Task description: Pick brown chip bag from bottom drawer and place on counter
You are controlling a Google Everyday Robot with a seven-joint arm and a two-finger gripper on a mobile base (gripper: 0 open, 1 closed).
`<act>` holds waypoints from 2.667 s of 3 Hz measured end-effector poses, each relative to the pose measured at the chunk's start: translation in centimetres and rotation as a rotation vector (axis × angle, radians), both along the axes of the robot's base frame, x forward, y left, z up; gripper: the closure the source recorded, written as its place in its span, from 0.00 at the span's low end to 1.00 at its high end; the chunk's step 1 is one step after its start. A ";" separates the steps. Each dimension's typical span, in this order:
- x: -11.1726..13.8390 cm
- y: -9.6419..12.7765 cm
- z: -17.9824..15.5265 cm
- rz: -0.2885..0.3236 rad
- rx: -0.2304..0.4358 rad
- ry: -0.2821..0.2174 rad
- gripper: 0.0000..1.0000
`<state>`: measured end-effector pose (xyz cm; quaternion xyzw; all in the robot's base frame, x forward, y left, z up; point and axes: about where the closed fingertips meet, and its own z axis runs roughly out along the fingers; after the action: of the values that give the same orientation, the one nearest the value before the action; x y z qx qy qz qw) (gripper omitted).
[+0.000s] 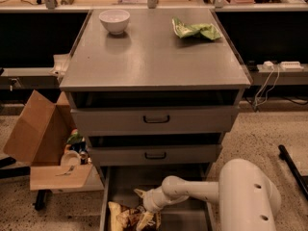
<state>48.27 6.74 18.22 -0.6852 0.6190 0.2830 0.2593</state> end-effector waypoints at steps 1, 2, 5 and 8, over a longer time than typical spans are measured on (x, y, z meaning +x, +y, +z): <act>0.4 0.3 -1.9 -0.006 0.022 0.030 0.17; 0.5 0.4 -2.7 -0.011 0.042 0.041 0.39; -1.0 -2.5 7.2 -0.021 0.313 -0.149 1.00; -2.0 -7.8 18.4 -0.013 0.370 -0.360 1.00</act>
Offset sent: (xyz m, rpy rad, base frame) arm 0.0114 0.0030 -0.0350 0.0656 0.0494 -0.0229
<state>46.25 -1.02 36.63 -0.6614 0.5050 0.2634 0.4880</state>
